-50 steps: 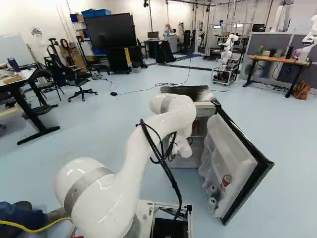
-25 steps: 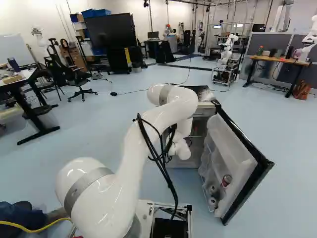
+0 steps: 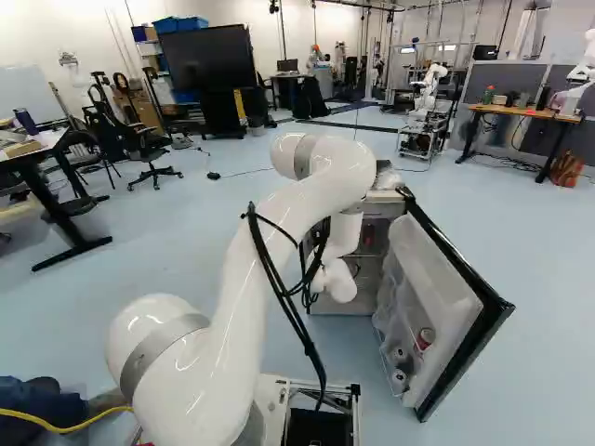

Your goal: Grab a drink from the fridge

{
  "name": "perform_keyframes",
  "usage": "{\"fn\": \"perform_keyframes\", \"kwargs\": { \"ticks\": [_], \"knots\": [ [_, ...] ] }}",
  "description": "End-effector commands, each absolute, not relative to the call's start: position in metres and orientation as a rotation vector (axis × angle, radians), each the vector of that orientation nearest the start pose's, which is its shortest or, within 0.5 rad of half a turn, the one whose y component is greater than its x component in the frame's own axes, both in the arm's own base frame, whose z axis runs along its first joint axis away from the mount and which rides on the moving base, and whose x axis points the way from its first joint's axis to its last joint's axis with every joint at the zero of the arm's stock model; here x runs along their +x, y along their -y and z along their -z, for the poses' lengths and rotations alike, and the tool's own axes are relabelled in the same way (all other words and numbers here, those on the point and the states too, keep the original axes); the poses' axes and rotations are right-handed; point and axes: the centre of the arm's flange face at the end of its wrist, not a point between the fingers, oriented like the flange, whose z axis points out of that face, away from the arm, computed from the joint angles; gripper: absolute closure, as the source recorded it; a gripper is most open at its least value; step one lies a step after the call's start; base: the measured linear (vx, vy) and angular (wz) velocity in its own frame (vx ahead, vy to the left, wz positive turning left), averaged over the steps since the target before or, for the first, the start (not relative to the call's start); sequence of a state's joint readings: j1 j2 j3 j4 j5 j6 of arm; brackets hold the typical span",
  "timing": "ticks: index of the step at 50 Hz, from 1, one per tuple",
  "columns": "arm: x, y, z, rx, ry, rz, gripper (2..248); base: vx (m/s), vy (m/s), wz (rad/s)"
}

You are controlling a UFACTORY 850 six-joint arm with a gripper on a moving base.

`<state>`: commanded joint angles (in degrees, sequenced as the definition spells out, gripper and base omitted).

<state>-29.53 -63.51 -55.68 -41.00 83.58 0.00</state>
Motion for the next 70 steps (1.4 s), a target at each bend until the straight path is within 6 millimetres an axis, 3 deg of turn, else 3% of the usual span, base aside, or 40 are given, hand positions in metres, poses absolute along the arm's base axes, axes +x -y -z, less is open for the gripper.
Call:
{"fn": "perform_keyframes", "kwargs": {
  "ticks": [70],
  "knots": [
    [0.322,0.170,-0.197,-2.379,-0.065,1.815,158,0.000,0.000,0.000]
  ]
}}
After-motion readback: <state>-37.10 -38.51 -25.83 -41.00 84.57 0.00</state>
